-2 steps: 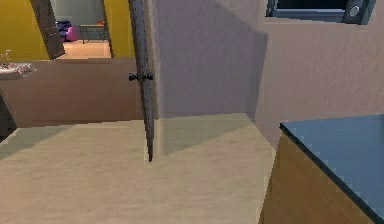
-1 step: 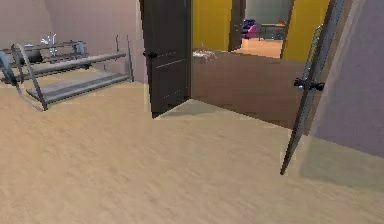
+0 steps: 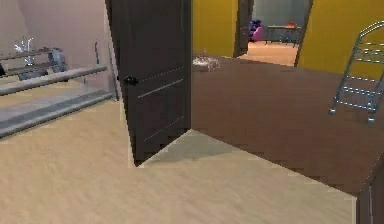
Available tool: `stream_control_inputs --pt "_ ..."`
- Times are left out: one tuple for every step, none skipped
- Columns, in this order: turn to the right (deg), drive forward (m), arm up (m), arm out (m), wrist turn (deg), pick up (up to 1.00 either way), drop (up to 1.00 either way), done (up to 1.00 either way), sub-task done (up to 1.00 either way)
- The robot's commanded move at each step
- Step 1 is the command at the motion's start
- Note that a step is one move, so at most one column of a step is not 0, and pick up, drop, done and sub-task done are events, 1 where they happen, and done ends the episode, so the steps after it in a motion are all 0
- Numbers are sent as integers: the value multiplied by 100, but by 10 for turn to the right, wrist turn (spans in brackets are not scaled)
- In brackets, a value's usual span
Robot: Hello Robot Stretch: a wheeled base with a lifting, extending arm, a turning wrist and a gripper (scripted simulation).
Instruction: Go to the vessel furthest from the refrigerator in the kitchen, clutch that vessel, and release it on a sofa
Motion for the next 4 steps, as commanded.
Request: stream_control_inputs --pt "0 70 0 0 0 0 0 0 0" --pt "210 0 0 0 0 0 0 0 0" --pt "0 100 0 0 0 0 0 0 0" --pt "30 0 0 0 0 0 0 0 0"
